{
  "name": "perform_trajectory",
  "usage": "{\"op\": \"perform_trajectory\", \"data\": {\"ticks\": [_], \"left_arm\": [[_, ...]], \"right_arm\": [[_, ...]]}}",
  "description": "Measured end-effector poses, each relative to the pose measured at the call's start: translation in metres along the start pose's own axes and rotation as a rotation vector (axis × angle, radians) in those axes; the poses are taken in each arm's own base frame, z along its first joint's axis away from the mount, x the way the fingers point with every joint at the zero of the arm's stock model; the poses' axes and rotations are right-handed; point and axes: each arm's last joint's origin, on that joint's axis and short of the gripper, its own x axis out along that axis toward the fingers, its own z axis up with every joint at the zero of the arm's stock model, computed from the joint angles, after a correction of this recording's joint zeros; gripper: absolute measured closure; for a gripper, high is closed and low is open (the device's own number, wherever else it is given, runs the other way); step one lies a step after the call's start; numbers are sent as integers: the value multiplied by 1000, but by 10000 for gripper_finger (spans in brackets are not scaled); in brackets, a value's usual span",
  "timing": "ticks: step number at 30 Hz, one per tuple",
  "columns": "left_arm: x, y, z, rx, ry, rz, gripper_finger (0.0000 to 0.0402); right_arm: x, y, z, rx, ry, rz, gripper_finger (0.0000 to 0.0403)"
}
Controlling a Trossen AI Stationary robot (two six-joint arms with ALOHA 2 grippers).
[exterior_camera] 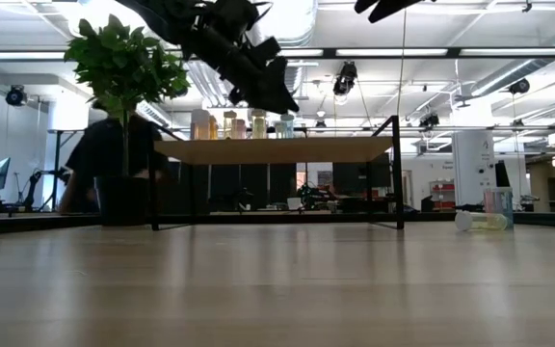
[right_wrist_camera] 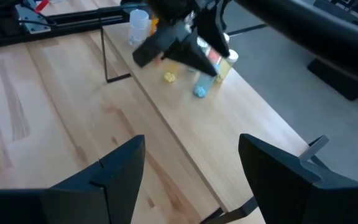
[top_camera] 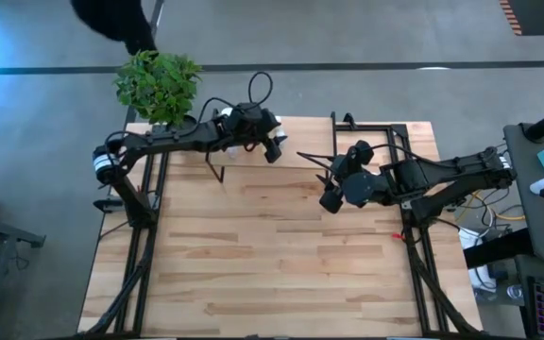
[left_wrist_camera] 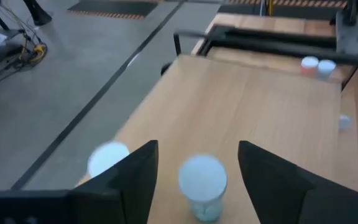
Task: Pick and place medicine bottles onto shelf by color
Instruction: Put the yellow pill bottle on the shelf
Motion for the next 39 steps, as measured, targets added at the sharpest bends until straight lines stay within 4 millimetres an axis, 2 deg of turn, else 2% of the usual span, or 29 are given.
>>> {"op": "perform_trajectory", "data": {"ticks": [8, 11, 14, 16, 20, 25, 28, 31, 35, 39], "left_arm": [[-34, -7, 37, 6, -99, -24, 195], [-53, -16, 51, 2, -162, -54, 195], [-80, -28, 68, -44, -257, -103, 195], [-102, -33, 78, -59, -329, -133, 195], [-127, -42, 87, -61, -436, -173, 195], [-126, -47, 84, -61, -426, -191, 195], [-117, -53, 78, -90, -382, -206, 195], [-104, -62, 71, -140, -324, -231, 195], [-96, -73, 65, -79, -304, -286, 195], [-97, -77, 65, -17, -311, -292, 195]], "right_arm": [[-9, -10, -2, -2, 8, -17, 154], [-24, -25, -2, 23, -21, -16, 154], [-44, -45, -3, 71, -46, 17, 154], [-56, -58, -10, 101, -14, 51, 154], [-68, -76, -32, 117, 88, 26, 154], [-61, -80, -62, 165, 225, -32, 154], [-50, -77, -81, 231, 301, -95, 154], [-36, -68, -98, 256, 368, -82, 155], [-12, -50, -123, 127, 453, 49, 162], [13, -33, -147, -28, 515, 165, 169]]}}
